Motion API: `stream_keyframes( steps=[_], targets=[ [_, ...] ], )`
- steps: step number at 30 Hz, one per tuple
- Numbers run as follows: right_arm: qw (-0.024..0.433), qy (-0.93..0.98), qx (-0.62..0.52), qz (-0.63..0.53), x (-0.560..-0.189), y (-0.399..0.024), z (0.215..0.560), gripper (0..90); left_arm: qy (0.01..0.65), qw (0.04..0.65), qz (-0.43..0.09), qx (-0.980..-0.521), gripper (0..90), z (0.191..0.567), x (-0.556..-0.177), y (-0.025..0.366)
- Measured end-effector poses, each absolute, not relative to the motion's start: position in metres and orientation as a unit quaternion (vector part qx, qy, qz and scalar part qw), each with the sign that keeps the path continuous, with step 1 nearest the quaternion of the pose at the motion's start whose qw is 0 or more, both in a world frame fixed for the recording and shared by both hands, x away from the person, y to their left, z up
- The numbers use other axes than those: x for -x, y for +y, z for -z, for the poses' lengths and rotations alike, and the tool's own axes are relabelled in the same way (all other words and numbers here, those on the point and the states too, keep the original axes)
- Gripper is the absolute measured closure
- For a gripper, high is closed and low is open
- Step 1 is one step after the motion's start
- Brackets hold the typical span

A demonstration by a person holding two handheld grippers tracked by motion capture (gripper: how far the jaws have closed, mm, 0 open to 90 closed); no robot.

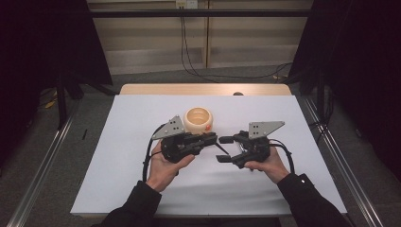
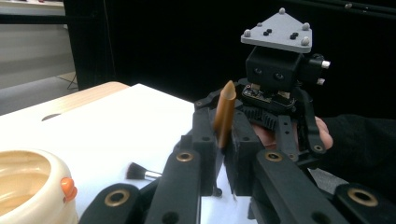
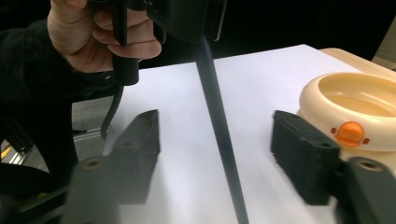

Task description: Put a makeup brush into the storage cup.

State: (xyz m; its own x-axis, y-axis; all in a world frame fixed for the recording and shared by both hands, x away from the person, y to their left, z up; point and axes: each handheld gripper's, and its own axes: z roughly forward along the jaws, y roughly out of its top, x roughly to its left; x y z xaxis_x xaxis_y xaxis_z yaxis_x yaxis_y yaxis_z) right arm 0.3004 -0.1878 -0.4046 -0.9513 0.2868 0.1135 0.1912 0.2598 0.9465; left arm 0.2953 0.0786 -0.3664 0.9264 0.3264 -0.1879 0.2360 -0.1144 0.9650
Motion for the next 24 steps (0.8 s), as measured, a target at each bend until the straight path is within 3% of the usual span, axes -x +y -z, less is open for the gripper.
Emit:
stream_keyframes(
  steps=[7,14,24],
  targets=[
    [0.060,0.787,-0.166,-0.592,-0.300,-0.188,0.404,12.1,0.189,0.632,-0.043,-0.750,84.0,0.366,-0.296,0.081],
    [0.067,0.783,-0.174,-0.593,-0.300,-0.188,0.404,5.5,0.196,0.633,-0.049,-0.748,84.0,0.366,-0.296,0.083],
    [0.091,0.787,-0.193,-0.579,-0.295,-0.191,0.405,2.9,0.206,0.629,-0.058,-0.748,84.0,0.363,-0.298,0.095]
  ],
)
